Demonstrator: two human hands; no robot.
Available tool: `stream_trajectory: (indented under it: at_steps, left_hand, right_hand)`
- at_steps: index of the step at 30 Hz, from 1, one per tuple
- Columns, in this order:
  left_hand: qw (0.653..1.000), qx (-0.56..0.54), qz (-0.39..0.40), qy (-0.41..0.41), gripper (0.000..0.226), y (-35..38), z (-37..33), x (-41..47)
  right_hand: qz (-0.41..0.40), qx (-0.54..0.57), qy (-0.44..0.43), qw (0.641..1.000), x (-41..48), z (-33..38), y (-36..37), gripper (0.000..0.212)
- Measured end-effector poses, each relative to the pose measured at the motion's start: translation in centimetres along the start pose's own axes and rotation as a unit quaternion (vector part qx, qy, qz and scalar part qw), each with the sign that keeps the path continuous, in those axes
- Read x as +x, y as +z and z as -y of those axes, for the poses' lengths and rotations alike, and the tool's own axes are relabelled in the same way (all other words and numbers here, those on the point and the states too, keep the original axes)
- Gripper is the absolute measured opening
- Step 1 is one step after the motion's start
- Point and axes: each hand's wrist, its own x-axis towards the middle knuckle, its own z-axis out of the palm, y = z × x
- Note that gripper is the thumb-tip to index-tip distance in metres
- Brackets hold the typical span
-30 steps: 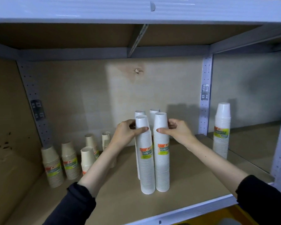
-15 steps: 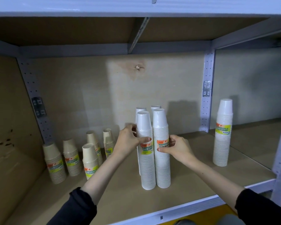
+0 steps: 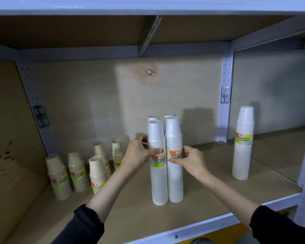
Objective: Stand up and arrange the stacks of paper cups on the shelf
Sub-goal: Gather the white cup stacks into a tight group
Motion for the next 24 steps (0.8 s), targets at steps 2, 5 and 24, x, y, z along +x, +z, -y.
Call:
stream_trajectory:
  at_steps: [2, 5, 24]
  left_hand:
    - [1.0, -0.004, -0.003, 0.003, 0.057, 0.2, 0.1, 0.1]
    - [1.0, -0.015, -0.003, 0.003, 0.058, 0.4, 0.3, 0.2]
    - [0.998, -0.019, 0.047, -0.038, 0.057, 0.9, 1.7, -0.8]
  right_hand:
    - [-0.001, 0.0, 0.0, 1.0, 0.0, -0.1, 0.0, 0.037]
    - [0.001, 0.002, 0.003, 1.0, 0.0, -0.2, -0.1, 0.038]
    - [0.044, -0.03, 0.043, 0.998, -1.0, -1.2, 0.6, 0.037]
